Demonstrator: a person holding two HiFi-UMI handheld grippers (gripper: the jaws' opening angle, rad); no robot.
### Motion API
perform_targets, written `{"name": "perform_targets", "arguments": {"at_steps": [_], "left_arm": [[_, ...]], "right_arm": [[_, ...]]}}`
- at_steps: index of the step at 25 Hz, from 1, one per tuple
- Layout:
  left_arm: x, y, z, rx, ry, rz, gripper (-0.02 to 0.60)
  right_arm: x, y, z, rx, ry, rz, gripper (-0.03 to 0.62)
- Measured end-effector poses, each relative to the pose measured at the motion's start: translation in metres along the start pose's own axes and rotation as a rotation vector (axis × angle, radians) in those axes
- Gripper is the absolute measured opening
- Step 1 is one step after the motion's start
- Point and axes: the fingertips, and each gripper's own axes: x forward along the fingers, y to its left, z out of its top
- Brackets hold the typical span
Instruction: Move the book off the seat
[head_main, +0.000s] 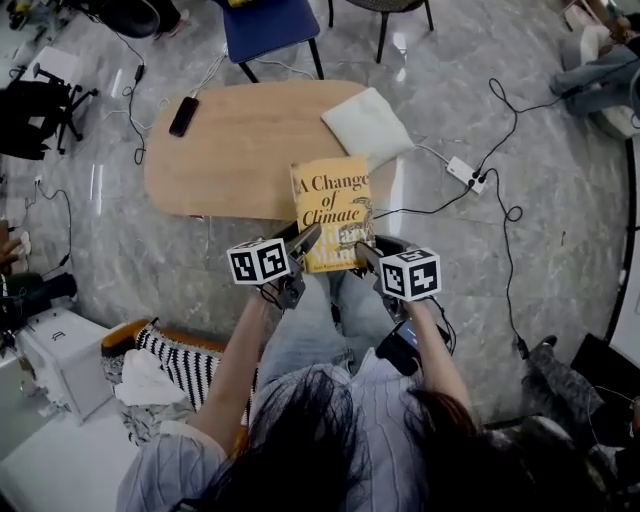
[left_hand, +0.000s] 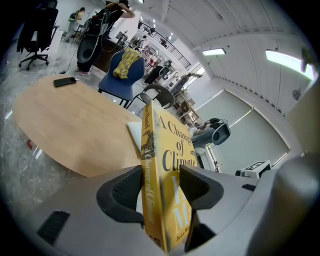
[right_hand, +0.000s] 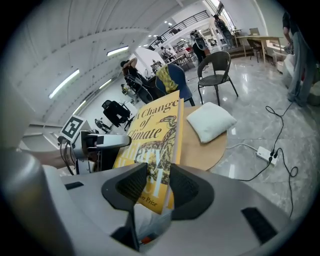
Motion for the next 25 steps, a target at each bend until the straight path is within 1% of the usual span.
{"name": "perform_targets", "arguments": {"at_steps": [6, 12, 15, 20, 25], "left_arm": [[0.03, 0.033, -0.015, -0.036, 0.034, 0.008, 0.245], [0.059, 0.074, -0.016, -0.05, 0.062, 0.009, 0.245], [0.076, 0.089, -0.019, -0.045, 0.084, -0.003, 0.245], [0.097, 0.122, -0.029, -0.026, 0.13, 0.017, 0.244], [0.121, 0.151, -0.036, -0.003, 0.187, 0.02, 0.245]], "right_arm": [[0.034, -0.023, -0.014, 0.017, 0.035, -0.006, 0.149], [0.078, -0.043, -0.02, 0.071, 0.042, -0.003, 0.149], [0.097, -0.054, -0.026, 0.086, 0.047, -0.012, 0.149], [0.129, -0.071, -0.04, 0.098, 0.064, -0.025, 0.148], [0.163, -0.087, -0.052, 0.128, 0.071, -0.041, 0.147]]}}
